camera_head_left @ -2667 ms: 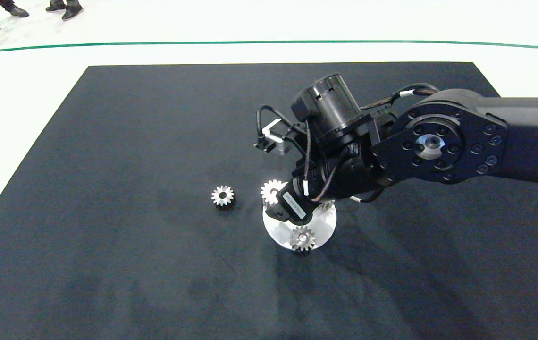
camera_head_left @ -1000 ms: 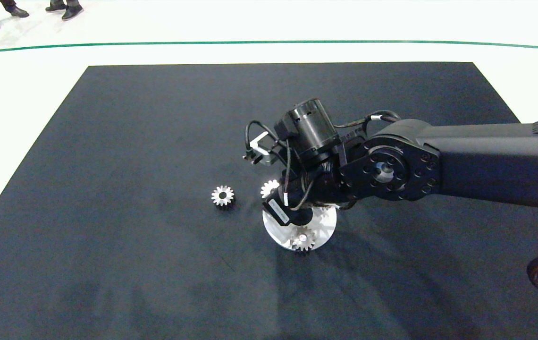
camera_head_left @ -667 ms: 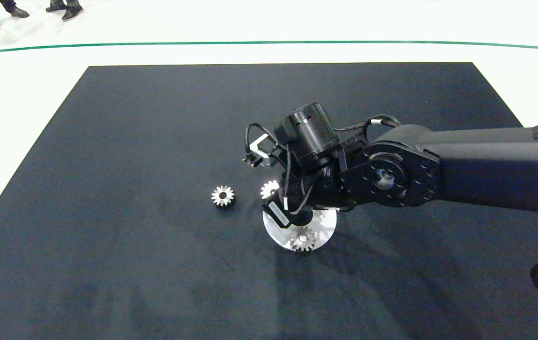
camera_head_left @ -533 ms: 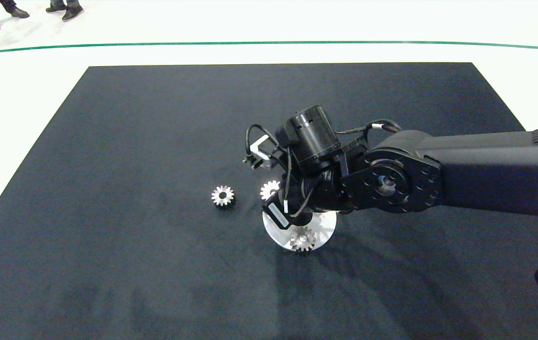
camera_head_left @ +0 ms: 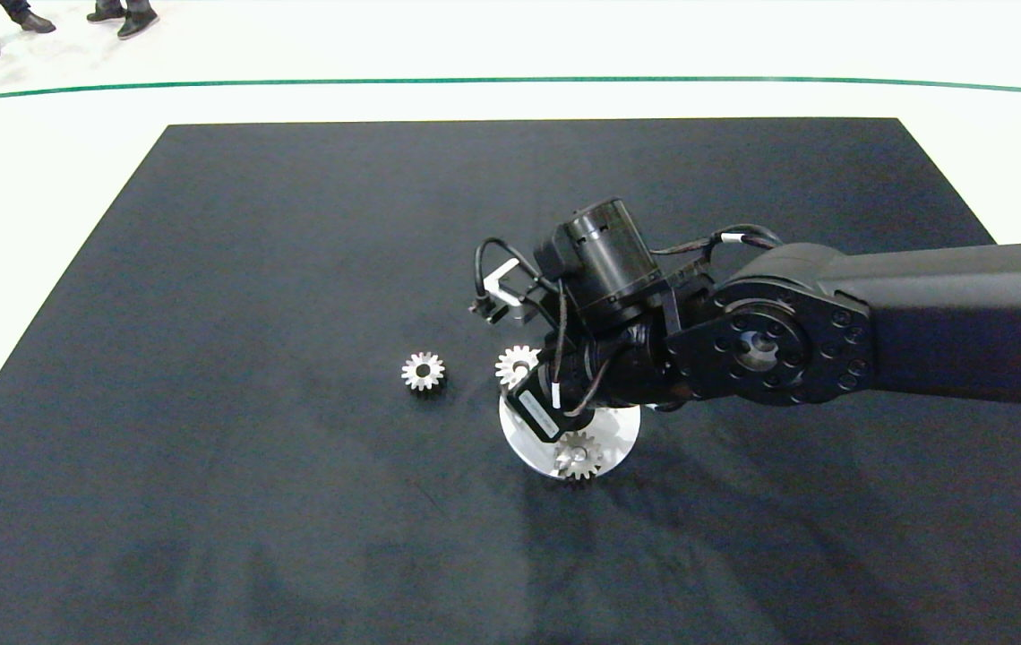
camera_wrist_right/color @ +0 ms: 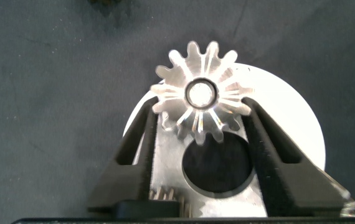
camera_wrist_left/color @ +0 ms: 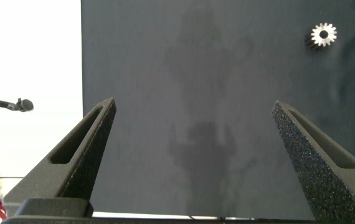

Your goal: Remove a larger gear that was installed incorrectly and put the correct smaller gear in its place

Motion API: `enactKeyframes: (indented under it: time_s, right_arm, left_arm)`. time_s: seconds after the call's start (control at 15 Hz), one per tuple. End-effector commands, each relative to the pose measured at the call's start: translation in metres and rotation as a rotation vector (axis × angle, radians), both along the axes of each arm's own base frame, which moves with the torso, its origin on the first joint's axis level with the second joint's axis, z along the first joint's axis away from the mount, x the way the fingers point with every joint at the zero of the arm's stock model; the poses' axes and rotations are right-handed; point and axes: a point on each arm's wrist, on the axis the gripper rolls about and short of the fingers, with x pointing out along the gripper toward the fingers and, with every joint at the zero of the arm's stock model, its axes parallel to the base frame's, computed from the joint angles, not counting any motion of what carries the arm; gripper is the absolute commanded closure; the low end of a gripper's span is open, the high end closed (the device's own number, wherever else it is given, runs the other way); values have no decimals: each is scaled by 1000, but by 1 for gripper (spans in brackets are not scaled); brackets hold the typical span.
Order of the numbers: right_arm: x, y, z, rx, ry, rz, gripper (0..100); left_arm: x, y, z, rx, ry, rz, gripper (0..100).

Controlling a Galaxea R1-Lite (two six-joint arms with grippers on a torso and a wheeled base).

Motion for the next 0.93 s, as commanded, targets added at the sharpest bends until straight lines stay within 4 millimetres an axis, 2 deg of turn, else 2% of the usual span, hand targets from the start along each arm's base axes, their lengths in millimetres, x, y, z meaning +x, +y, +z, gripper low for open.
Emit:
enactKeyframes:
  time_s: [0.07, 0.53, 0.8, 0.93]
  right_arm:
    - [-6, -4, 10, 20, -25, 2, 77]
    - [-8, 0, 4, 41, -62, 1, 90]
    - [-18, -1, 17, 74, -112, -1, 99]
    - [-27, -4, 25, 83, -122, 11, 100]
  left_arm:
    - [0, 0, 0, 1, 5, 1, 0]
    - [0, 0, 0, 1, 5, 1, 0]
    - [-1, 0, 0, 1, 4, 1, 0]
    - [-1, 0, 0, 1, 4, 1, 0]
